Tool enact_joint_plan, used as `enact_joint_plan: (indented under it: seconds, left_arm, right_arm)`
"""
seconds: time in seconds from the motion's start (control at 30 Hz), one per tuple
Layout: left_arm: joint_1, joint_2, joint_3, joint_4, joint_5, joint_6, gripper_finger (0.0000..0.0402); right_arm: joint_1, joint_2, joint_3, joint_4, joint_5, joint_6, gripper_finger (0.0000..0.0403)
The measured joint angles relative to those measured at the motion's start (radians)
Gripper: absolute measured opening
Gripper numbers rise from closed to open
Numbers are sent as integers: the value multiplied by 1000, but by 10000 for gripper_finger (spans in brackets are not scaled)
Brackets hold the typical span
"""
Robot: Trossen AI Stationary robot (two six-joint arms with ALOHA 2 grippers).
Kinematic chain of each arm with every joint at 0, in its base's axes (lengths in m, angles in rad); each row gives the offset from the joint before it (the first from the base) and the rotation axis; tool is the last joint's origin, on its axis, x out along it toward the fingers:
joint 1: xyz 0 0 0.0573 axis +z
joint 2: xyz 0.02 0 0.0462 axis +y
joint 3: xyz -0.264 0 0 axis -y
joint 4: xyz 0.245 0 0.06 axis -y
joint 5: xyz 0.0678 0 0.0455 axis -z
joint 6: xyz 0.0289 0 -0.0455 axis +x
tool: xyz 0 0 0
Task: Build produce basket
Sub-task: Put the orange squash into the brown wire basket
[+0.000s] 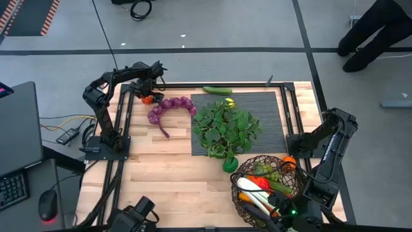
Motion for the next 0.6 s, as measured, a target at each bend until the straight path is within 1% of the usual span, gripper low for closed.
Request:
enact_joint_plan:
  seconds: [0.2,0.4,0.6]
  left_arm:
    - [0,0,35,-11,-51,53,353]
    - [-2,0,100,-4,-55,55,353]
    - [7,7,103,12,-55,54,353]
  right_arm:
    - [0,0,0,9,0,-1,309]
    - [0,0,0,8,20,-6,309]
    - [0,0,0,18,35,-4,309]
